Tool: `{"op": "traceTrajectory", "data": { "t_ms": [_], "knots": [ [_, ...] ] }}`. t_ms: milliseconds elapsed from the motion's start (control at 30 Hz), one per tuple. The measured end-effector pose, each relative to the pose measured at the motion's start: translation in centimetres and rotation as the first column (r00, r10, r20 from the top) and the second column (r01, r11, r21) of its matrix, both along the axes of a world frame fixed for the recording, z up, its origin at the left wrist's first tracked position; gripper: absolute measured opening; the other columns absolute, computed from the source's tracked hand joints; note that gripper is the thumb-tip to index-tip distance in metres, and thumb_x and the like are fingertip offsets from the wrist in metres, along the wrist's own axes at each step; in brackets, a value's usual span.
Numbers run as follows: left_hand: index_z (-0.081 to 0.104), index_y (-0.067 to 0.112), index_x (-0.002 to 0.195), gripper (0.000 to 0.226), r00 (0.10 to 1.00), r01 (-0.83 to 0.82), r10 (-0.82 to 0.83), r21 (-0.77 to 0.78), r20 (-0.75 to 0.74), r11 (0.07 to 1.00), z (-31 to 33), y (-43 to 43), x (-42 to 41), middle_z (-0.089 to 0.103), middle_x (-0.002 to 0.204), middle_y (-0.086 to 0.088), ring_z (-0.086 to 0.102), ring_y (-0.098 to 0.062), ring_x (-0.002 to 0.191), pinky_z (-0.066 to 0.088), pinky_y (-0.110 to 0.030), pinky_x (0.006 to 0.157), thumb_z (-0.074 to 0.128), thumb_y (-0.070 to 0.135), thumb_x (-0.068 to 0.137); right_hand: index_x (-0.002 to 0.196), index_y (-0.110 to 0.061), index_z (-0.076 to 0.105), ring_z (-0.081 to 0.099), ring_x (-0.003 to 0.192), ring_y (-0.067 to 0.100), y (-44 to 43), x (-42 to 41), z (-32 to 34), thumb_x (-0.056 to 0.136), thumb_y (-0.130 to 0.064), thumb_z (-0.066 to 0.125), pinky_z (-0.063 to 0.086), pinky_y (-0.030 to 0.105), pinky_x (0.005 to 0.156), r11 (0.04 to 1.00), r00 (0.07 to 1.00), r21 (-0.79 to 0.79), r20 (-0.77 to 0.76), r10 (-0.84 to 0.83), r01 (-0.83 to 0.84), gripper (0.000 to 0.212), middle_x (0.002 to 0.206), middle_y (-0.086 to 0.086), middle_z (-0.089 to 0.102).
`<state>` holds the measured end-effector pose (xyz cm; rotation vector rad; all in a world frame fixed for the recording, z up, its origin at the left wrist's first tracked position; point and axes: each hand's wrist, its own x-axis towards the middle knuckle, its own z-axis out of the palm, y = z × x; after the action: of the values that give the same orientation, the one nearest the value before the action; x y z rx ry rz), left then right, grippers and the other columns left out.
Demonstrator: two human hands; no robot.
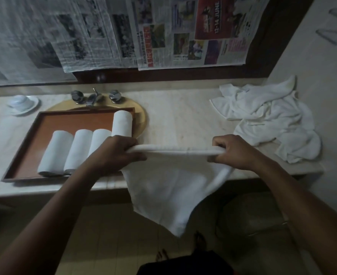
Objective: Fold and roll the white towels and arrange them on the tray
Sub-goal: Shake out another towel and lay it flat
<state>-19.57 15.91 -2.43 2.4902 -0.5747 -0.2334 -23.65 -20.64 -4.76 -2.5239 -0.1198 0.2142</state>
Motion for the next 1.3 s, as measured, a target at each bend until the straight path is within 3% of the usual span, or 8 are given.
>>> {"op": "traceTrajectory", "data": {
  "t_ms": [333,567,667,800,933,1033,1167,1300],
  "knots": [
    [0.076,0.022,0.082,0.029,0.989,-0.119,0.104,-0.149,-0.105,0.982,-3.2,3.2,-0.5,0.071,0.073,0.0,0.068,-0.013,0.067,0.052,-0.032,0.056,0.079,0.051,0.083,0.076,-0.024,0.072,0.064,0.07,0.011,-1.4,-1.2,1.3,0.071,-0.045,0.088,0.047,0.031,0.067,0.962,0.992,0.273,-0.123,0.024,0.011,0.027,0.073,-0.001,0.07],
    [0.069,0.027,0.096,0.016,0.891,-0.432,0.451,-0.203,0.054,0.879,-5.1,1.7,-0.7,0.075,0.087,0.009,0.072,-0.01,0.081,0.059,-0.034,0.074,0.074,0.013,0.091,0.104,-0.024,0.075,0.063,0.07,0.02,-0.5,-2.3,0.7,0.092,-0.02,0.075,0.046,0.035,0.068,0.735,0.971,0.635,-0.16,-0.176,0.238,0.012,0.08,0.016,0.071],
    [0.059,0.027,0.119,0.04,0.971,-0.24,0.236,-0.233,-0.043,0.942,-5.2,-1.9,-3.0,0.069,0.102,0.008,0.066,-0.009,0.094,0.059,-0.035,0.078,0.079,0.014,0.087,0.101,-0.021,0.069,0.058,0.061,0.014,2.7,-2.5,0.8,0.096,-0.008,0.068,0.044,0.029,0.059,0.694,0.973,0.682,-0.153,-0.172,0.23,0.014,0.071,0.004,0.066],
    [0.045,0.031,0.132,0.074,0.99,-0.056,0.006,-0.349,-0.143,0.935,-5.8,-8.5,-7.1,0.06,0.114,0.02,0.06,0.002,0.102,0.054,-0.019,0.082,0.09,0.037,0.075,0.1,-0.018,0.074,0.073,0.086,0.013,7.7,-2.6,1.8,0.098,-0.01,0.066,0.058,0.032,0.082,0.749,0.988,0.644,-0.098,-0.12,0.155,0.012,0.092,0.0,0.077],
    [0.057,0.022,0.108,0.014,0.948,-0.315,0.288,-0.536,-0.136,0.783,-4.6,-10.4,-6.2,0.067,0.094,0.007,0.066,-0.007,0.084,0.058,-0.036,0.069,0.066,0.026,0.099,0.121,-0.02,0.071,0.072,0.108,0.014,9.0,-2.9,4.1,0.099,-0.007,0.062,0.059,0.036,0.095,0.715,0.996,0.694,-0.072,-0.047,0.084,0.027,0.114,0.0,0.076],
    [0.06,0.011,0.111,0.018,0.969,-0.24,0.227,-0.596,-0.098,0.766,-3.5,-9.4,-4.8,0.063,0.102,-0.005,0.064,-0.017,0.093,0.057,-0.05,0.079,0.049,0.022,0.102,0.144,-0.033,0.05,0.057,0.125,0.004,7.5,-3.5,4.1,0.089,-0.017,0.076,0.052,0.034,0.104,0.898,0.996,0.44,0.072,-0.053,0.016,0.063,0.14,-0.013,0.057],
    [0.06,0.01,0.114,0.028,0.976,-0.215,0.18,-0.608,-0.118,0.764,-2.3,-9.4,-5.3,0.06,0.109,-0.008,0.063,-0.027,0.099,0.054,-0.059,0.081,0.043,0.022,0.095,0.156,-0.035,0.032,0.041,0.138,0.005,9.1,-5.2,2.1,0.077,-0.049,0.084,0.039,0.032,0.112,0.98,0.999,0.198,-0.033,0.033,-0.025,0.096,0.156,-0.013,0.039],
    [0.061,0.023,0.108,0.017,0.964,-0.265,0.185,-0.66,-0.191,0.703,-2.0,-10.0,-6.2,0.061,0.104,0.008,0.064,-0.01,0.096,0.059,-0.046,0.084,0.048,0.033,0.108,0.126,-0.032,0.065,0.065,0.11,0.008,10.6,-5.7,-1.0,0.087,-0.046,0.078,0.056,0.037,0.097,0.969,0.986,0.24,-0.162,-0.026,0.065,0.044,0.125,-0.01,0.07]
  ]
}}
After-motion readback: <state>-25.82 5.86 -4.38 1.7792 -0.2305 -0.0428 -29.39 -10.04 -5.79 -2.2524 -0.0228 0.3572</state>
